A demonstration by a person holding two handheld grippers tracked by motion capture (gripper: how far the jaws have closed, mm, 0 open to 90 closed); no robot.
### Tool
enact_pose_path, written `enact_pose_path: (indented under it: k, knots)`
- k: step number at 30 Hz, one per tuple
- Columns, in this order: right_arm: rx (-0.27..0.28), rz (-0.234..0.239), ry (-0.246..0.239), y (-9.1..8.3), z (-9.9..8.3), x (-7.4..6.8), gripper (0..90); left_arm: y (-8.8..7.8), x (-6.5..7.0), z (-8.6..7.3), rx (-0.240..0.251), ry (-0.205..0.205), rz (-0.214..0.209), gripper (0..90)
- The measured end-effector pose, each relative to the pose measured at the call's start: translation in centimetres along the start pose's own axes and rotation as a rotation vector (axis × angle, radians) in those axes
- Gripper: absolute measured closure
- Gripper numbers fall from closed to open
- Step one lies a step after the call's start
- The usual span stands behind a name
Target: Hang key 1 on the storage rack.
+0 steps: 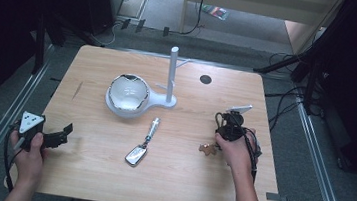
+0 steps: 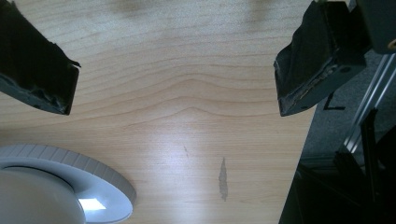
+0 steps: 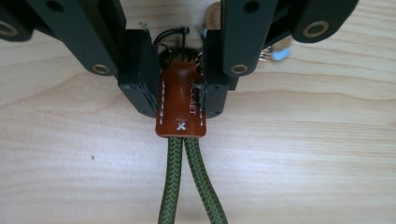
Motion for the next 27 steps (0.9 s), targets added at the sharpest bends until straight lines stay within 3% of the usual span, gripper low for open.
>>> enact_pose_path:
  k: [4,13,16,27]
  knots:
    - [0.083,0.022,0.008,-1.2,0.3,-0.2,70.0,0.0,0.0,0.0,-0.001,0.002,0.001,0.1]
    - [0.191,0.064,-0.012,-3.4,0.9,-1.6,69.9,0.0,0.0,0.0,-0.001,0.009,0.005,0.2]
    - [0.24,0.098,-0.004,-4.6,1.3,-2.2,69.9,0.0,0.0,0.0,-0.001,0.002,0.004,0.2]
    - [0.357,0.144,0.006,-7.3,2.3,-2.9,69.9,0.0,0.0,0.0,-0.002,0.012,0.008,0.2]
Point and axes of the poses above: each handheld gripper's, and its own axes: y roughly forward along the jaws, z roughly out of its top, x roughly to its right, the point moved 9 cm from there along y, roughly forward along the jaws, and after that the axes turned 8 degrees about -z, right-handed, at the moved point
